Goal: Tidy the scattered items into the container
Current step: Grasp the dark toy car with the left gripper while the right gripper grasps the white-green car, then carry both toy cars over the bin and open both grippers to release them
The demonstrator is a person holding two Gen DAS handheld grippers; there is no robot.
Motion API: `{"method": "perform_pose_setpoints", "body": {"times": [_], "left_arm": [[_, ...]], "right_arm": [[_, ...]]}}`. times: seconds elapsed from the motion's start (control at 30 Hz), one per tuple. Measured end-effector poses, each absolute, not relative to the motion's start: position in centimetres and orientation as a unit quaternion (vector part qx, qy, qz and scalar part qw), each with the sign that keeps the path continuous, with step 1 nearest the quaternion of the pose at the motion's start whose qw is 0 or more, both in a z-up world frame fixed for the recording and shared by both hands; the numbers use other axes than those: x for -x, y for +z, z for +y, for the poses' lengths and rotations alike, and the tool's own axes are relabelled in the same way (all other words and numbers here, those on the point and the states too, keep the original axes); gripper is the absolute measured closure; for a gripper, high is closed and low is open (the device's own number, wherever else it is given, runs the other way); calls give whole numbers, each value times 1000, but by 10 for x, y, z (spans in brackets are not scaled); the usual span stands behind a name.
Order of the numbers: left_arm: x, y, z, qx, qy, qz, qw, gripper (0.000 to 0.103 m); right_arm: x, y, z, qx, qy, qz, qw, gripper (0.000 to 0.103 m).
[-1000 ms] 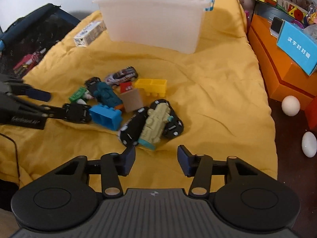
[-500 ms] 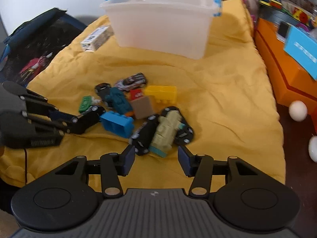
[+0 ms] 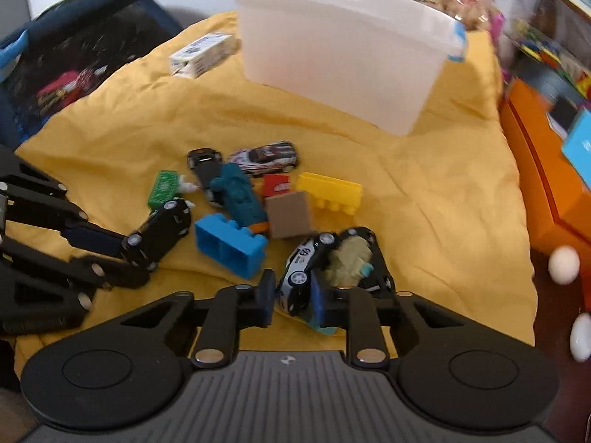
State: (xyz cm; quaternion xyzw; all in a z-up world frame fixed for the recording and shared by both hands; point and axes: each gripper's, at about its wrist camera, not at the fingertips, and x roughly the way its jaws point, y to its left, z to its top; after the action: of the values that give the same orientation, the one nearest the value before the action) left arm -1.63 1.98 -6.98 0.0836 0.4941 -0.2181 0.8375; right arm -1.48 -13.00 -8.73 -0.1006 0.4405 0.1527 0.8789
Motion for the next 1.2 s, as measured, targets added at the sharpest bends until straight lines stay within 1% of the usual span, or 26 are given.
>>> {"method": "perform_pose_setpoints", "body": {"times": [0.1, 0.17, 0.23, 0.3, 0.4, 0.5, 0.6, 0.67, 0.7, 0.73, 0.8, 0.9, 1.0, 1.03, 1.07, 1.2], "left_arm": [[7, -73, 21, -63, -201, 501, 840, 78], [2, -76, 19, -58, -183, 498, 846, 78], [-3, -78, 19, -48, -169, 499, 849, 83], [-3, -76, 19, -49, -172, 499, 848, 84], [7, -65, 16, -91, -194, 495, 842, 84], [26, -58, 7, -182, -202, 481, 833, 84], [34, -66, -3, -204, -219, 487, 820, 84], [35, -72, -11, -198, -228, 489, 818, 83], [36, -71, -14, -187, -232, 489, 820, 81], [36, -71, -16, -171, -240, 491, 820, 76], [37, -71, -16, -141, -257, 495, 818, 71], [38, -66, -7, -91, -261, 502, 819, 71], [34, -63, 11, -10, -249, 523, 815, 68], [34, -65, 15, 2, -242, 527, 815, 64], [33, -68, 14, -1, -236, 530, 814, 63], [30, -84, 3, -12, -228, 545, 807, 63]], "right_arm": [[21, -80, -142, 77, 150, 445, 879, 87], [27, -74, -149, 59, 156, 451, 877, 87], [35, -66, -157, 34, 169, 460, 871, 87], [40, -63, -162, 0, 193, 475, 859, 87], [43, -69, -170, -70, 220, 507, 831, 87], [40, -84, -174, -117, 223, 529, 810, 87], [38, -93, -183, -142, 207, 537, 805, 87], [38, -90, -187, -133, 194, 530, 815, 84], [38, -87, -188, -116, 182, 525, 823, 81], [38, -85, -188, -93, 169, 519, 833, 80], [39, -83, -186, -46, 152, 509, 846, 76], [42, -76, -183, -13, 162, 492, 855, 75], [51, -67, -171, 40, 190, 466, 863, 60], [52, -66, -165, 59, 195, 461, 864, 59], [53, -68, -159, 80, 201, 459, 862, 59], [48, -81, -140, 125, 216, 465, 849, 58]]}}
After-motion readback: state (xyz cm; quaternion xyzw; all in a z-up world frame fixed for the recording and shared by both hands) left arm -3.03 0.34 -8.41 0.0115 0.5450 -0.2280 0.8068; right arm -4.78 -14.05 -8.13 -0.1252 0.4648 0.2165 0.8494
